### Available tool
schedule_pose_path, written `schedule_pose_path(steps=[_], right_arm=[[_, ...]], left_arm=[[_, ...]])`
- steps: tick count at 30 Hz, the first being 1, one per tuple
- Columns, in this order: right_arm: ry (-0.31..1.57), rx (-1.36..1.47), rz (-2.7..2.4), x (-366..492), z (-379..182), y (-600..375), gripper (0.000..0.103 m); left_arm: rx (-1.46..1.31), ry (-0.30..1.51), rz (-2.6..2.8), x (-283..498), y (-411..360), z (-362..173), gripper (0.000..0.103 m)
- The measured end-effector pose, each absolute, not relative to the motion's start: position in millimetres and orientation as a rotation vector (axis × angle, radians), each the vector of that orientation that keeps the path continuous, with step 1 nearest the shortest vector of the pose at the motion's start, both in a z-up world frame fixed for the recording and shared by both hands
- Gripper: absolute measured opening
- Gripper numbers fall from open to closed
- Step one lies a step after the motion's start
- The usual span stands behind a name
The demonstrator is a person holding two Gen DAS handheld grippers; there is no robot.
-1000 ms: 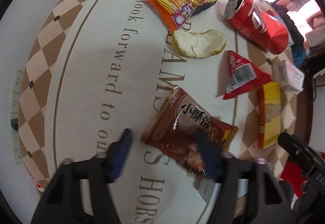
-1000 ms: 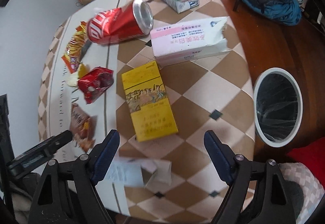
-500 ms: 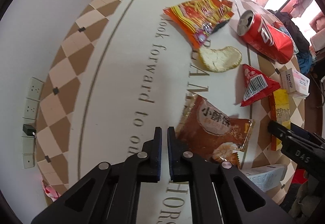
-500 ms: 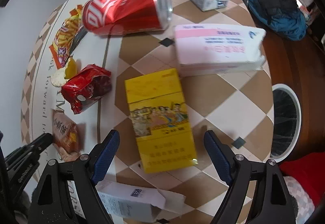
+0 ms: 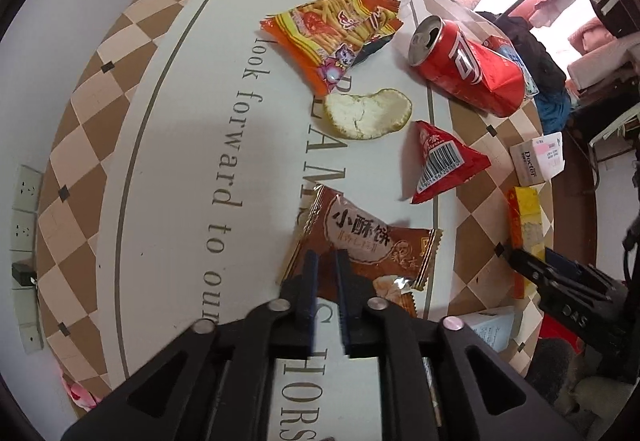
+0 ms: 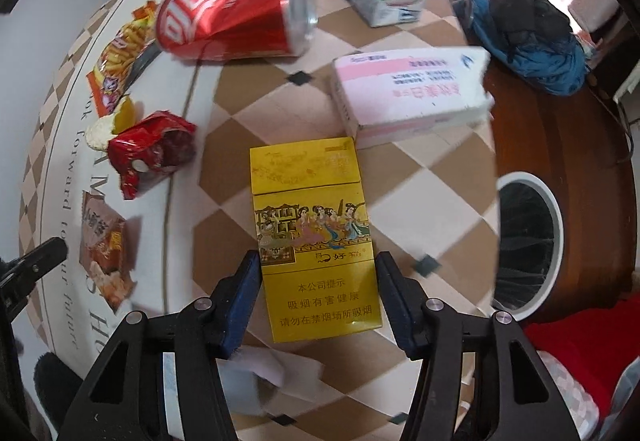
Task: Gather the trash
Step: 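Grasp the brown biscuit wrapper with the left tool while the right tool grasps the yellow cigarette box, then lift the wrapper with the left tool while the right tool carries the yellow box to the white bin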
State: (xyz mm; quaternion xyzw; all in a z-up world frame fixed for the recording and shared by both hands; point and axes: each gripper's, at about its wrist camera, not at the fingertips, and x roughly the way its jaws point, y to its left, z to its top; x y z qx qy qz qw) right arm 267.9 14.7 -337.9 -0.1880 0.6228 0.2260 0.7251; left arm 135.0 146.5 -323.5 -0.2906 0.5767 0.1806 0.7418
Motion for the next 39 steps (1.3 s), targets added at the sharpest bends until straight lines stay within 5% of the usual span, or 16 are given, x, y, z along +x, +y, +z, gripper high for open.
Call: schedule_pose_path(steps=[1,2,3,11,14,16,18,21,39], right_arm=[[1.384,-0.396,0.500,267,-337,6,0.060],[1.388,-0.387,0.500,270,-336,0,0.060],[1.389,-0.381,0.502,270,-335,-3,0.060],[1.412,-0.318,0.504,268,-341,-30,0.060],[1.423,-0.311,0.502,265,-348,-35,0.060],[1.425,-0.319,0.498,263,-352,-33,0.060],[1.428,-0.324,0.494,260,-355,-33,0.060],[1.420,-0.340,0.487,257,-356,-31,0.060],[1.280,-0.292,0.554,239,-286,-37,0.060]], left_arm=[[-0.633,1.263,0.395,135,146,-321,0.039],[-0.627,1.256,0.391,138,143,-318,0.068],[-0.621,1.242,0.386,142,142,-316,0.073],[-0.483,1.354,0.376,179,121,-343,0.072],[-0.468,1.343,0.391,180,119,-349,0.064],[-0.471,1.331,0.406,178,120,-347,0.047],[-0.441,1.333,0.439,170,124,-345,0.017],[-0.435,1.326,0.440,161,127,-343,0.009],[-0.268,1.084,0.603,113,106,-225,0.005]])
